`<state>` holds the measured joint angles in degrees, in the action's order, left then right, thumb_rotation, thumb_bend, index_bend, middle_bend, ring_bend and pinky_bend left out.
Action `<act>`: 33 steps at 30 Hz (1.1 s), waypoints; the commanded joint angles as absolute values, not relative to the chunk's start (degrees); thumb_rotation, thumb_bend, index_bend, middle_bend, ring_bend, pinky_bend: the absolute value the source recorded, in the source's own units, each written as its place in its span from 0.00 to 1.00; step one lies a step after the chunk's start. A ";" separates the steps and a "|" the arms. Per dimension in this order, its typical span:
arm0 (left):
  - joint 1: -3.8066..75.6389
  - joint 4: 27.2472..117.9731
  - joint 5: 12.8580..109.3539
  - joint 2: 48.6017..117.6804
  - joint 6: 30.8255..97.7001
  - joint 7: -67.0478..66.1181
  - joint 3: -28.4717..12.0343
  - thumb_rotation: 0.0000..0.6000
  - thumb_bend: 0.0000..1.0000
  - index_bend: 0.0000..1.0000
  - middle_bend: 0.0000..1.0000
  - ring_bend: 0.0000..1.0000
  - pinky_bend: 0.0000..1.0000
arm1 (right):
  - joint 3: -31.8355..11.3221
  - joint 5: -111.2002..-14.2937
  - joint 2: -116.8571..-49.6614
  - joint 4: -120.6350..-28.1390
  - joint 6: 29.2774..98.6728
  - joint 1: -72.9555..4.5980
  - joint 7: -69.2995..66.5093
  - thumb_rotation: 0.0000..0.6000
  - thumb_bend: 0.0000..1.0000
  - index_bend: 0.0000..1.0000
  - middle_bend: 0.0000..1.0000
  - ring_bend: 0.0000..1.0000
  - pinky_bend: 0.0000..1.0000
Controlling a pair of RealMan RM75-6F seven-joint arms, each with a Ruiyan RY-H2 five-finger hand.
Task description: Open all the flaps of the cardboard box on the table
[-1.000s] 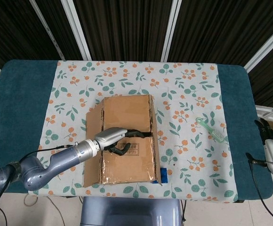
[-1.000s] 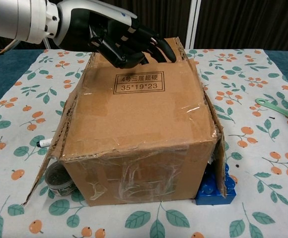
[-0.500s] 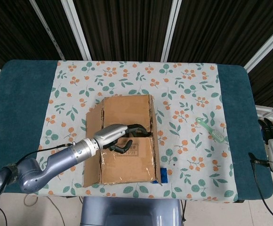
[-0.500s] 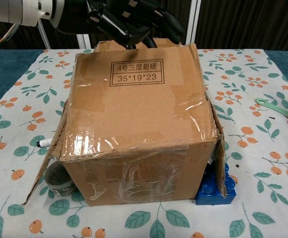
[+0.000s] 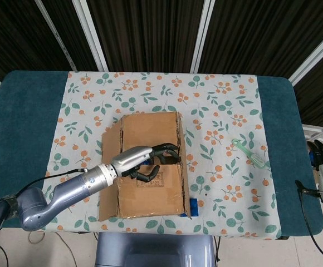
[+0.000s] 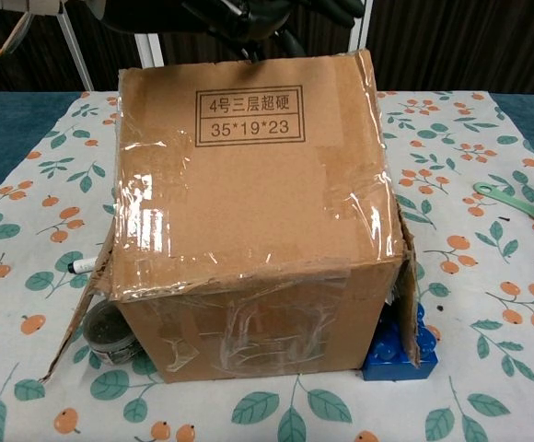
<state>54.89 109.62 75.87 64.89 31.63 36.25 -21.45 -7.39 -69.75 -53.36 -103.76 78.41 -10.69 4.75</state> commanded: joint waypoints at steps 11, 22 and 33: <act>53.87 113.98 83.08 64.02 33.27 50.46 -20.58 1.00 0.69 0.18 0.06 0.33 0.56 | -7.64 -69.41 -52.89 -103.72 78.17 -9.98 4.32 1.00 0.27 0.00 0.00 0.20 0.28; 54.28 115.80 93.90 61.49 38.04 65.45 -18.20 1.00 0.69 0.18 0.06 0.33 0.56 | -7.61 -69.13 -53.11 -103.46 77.54 -9.61 4.23 1.00 0.27 0.00 0.00 0.20 0.28; 56.68 116.61 98.43 59.77 42.61 66.97 -15.54 1.00 0.69 0.17 0.05 0.33 0.57 | -8.12 -68.26 -53.19 -103.28 77.08 -9.50 4.13 1.00 0.27 0.00 0.00 0.20 0.28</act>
